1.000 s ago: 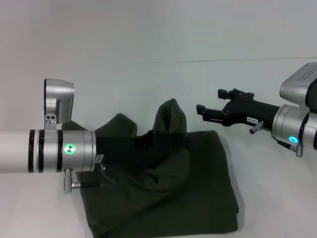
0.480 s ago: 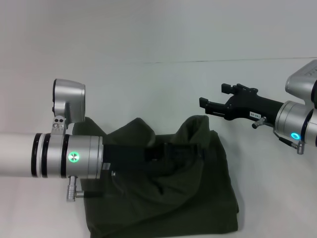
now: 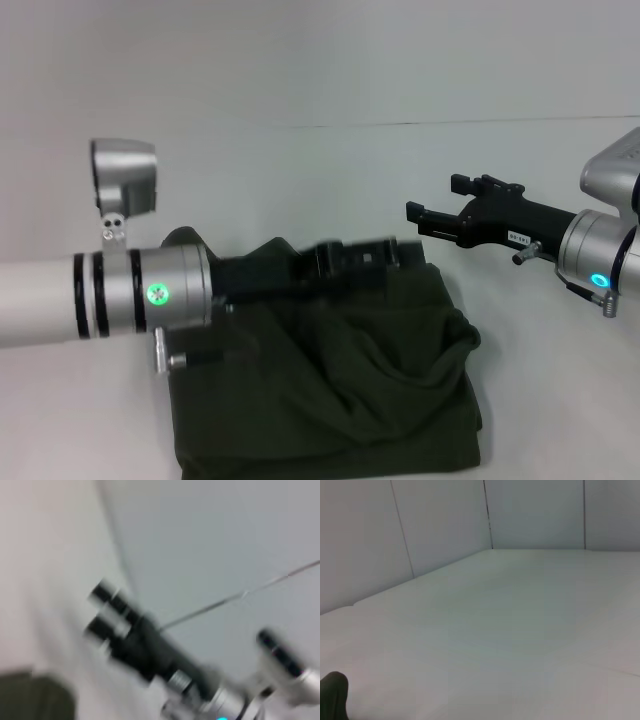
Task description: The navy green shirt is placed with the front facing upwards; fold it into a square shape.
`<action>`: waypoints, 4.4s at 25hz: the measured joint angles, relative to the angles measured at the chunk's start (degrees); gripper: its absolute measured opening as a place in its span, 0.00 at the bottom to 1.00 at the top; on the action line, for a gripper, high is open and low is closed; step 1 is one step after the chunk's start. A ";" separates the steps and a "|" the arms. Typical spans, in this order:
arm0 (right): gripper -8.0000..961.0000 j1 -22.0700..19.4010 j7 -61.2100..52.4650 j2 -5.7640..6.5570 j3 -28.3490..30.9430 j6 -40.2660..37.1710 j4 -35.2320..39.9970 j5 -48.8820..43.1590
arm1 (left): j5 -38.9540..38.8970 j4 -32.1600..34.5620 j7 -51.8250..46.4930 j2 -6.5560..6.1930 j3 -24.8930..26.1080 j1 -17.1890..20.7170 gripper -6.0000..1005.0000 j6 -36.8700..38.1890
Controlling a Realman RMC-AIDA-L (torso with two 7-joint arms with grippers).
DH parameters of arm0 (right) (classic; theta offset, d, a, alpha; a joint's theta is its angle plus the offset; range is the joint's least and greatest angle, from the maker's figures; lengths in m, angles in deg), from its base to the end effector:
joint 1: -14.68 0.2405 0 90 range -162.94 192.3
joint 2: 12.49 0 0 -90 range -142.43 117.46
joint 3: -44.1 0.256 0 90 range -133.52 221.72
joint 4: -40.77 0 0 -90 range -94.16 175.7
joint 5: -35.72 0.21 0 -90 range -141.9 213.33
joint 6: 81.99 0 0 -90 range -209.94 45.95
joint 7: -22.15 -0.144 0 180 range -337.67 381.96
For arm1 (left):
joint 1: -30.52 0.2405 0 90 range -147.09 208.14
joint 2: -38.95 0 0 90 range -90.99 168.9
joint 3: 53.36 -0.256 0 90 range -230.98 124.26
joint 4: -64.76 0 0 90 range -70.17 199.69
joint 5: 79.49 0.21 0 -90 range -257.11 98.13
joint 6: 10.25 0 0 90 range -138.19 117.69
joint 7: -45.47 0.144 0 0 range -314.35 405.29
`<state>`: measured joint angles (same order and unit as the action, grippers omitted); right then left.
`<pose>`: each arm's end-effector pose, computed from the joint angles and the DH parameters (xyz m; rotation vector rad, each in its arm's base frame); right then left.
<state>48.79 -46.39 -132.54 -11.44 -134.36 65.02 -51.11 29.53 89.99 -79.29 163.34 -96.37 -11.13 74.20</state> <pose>0.2720 0.3897 -0.0409 -2.2963 0.7323 0.5736 -0.1825 0.3435 -0.0739 2.2924 1.6673 0.8836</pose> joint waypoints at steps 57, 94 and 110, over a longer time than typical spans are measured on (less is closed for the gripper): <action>0.95 17.91 -90.20 5.88 -2.46 -21.54 0.02 -35.58 | -5.86 16.94 37.09 -4.96 12.55 18.17 0.92 20.13; 0.95 21.24 -87.72 0.03 -2.68 -12.23 -2.81 -34.56 | -6.63 16.88 37.13 -5.11 14.69 17.39 0.92 20.05; 0.95 23.33 -87.44 0.21 -5.15 -12.62 -5.77 -32.71 | -6.63 16.88 37.14 -5.30 15.68 17.64 0.92 20.08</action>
<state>72.12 -133.83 -132.33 -16.59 -146.99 59.25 -83.82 22.90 106.86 -42.16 158.04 -80.69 6.50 94.29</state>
